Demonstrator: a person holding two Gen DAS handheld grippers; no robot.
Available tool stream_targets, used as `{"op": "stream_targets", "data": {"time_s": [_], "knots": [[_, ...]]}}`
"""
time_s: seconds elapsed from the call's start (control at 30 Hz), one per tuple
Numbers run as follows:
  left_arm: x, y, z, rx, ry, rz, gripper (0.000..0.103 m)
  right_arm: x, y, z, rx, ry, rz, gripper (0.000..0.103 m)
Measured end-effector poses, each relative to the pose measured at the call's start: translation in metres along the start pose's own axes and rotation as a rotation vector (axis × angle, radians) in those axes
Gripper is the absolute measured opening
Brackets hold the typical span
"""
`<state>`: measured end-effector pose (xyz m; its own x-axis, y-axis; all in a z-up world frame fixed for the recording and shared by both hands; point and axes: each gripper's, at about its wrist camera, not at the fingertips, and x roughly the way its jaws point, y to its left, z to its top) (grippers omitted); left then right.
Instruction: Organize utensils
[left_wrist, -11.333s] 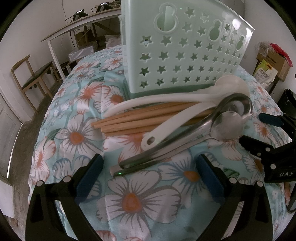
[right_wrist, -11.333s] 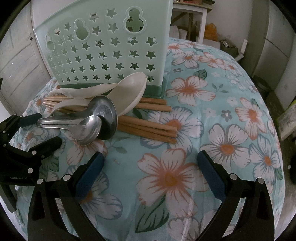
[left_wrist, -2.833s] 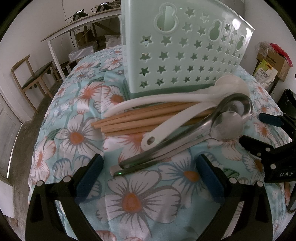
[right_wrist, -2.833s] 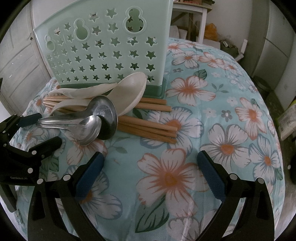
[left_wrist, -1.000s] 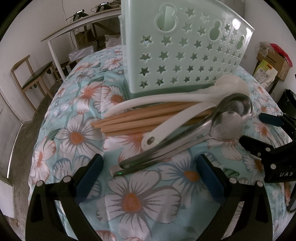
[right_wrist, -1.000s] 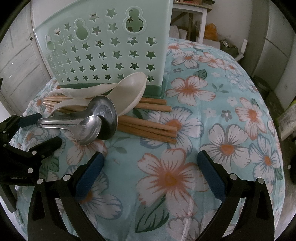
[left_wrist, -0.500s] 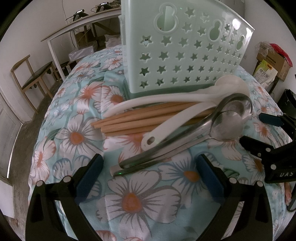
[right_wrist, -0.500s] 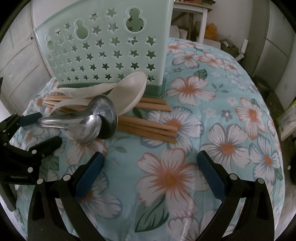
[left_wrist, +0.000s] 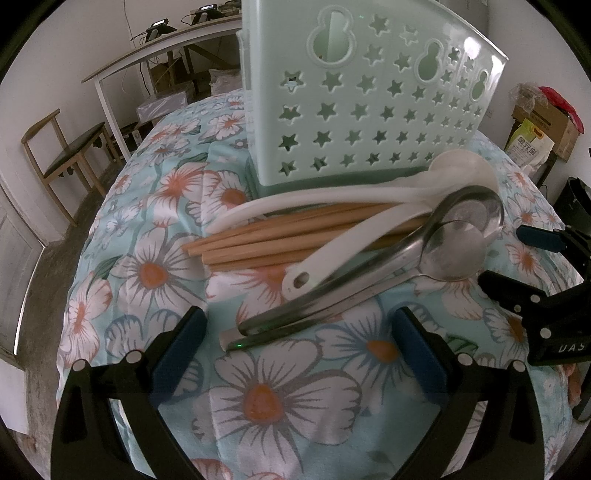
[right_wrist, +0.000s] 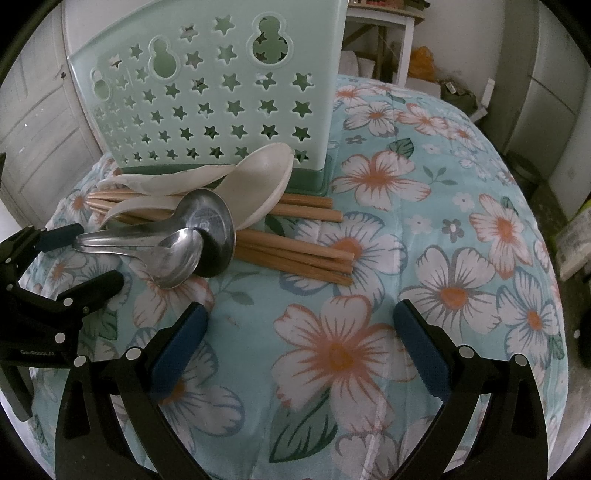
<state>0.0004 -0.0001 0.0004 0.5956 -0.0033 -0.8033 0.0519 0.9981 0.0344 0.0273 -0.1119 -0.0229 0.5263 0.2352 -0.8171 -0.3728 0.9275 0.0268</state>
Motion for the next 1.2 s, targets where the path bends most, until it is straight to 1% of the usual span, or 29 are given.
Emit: {"op": "stream_targets", "data": {"time_s": [0.43,0.5,0.63,0.73,0.83,1.1,1.2], "knots": [[0.000,0.000,0.000,-0.001,0.000,-0.002,0.099,0.000,0.001,0.000,-0.001,0.000,-0.001,0.097],[0.000,-0.002,0.000,-0.004,0.000,0.010,0.099,0.000,0.000,0.000,-0.002,0.000,-0.003,0.097],[-0.002,0.004,0.000,-0.009,-0.001,-0.017,0.099,0.000,0.001,-0.001,-0.001,-0.001,-0.002,0.097],[-0.002,0.003,0.002,-0.004,0.000,-0.015,0.099,0.000,0.001,0.000,0.001,-0.001,0.001,0.097],[0.004,0.012,0.001,-0.004,-0.001,-0.014,0.099,0.000,0.001,0.000,-0.001,0.000,-0.002,0.097],[0.004,0.008,0.001,0.000,0.000,-0.009,0.099,0.000,0.000,-0.001,0.003,-0.002,0.005,0.097],[0.004,0.006,0.002,0.000,0.001,-0.010,0.099,-0.003,-0.002,-0.001,0.008,-0.008,0.023,0.097]]}}
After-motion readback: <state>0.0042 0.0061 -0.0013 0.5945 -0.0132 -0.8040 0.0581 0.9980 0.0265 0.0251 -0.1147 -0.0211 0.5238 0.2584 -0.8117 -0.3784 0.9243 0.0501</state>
